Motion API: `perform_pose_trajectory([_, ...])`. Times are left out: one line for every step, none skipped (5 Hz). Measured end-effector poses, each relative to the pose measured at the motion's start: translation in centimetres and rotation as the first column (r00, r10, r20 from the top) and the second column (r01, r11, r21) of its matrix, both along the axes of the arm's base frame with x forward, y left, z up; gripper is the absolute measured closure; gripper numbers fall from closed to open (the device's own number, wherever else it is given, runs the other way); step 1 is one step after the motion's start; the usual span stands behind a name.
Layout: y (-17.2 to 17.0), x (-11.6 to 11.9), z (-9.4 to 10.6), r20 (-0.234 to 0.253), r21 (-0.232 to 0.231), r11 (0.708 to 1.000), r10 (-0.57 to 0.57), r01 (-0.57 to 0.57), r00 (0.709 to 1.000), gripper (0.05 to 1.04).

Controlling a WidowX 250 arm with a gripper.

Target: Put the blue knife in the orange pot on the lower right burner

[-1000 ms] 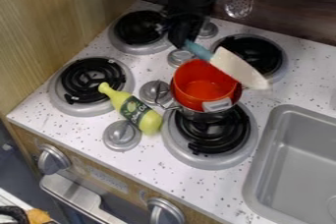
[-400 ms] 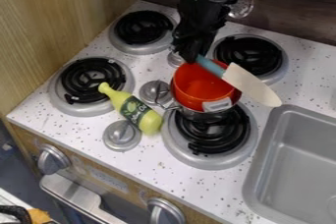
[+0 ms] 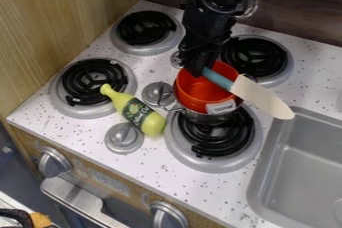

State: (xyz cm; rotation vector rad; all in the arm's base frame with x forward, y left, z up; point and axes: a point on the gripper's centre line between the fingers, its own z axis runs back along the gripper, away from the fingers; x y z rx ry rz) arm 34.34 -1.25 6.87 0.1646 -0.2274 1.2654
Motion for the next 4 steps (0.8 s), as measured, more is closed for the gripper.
perform_pose_trajectory([-0.20,0.32,0.01,0.024,-0.010,1.000,0.001,-0.001,1.000,0.812])
perform_pose_trajectory([-0.18,0.32,-0.35,0.040,-0.016,1.000,0.018,-0.017,0.999,0.563])
perform_pose_trajectory([-0.14,0.31,0.07,0.059,-0.012,1.000,0.006,-0.005,0.998,0.268])
perform_pose_trajectory([0.54,0.38,0.22,0.057,0.001,1.000,-0.011,0.011,0.998,0.077])
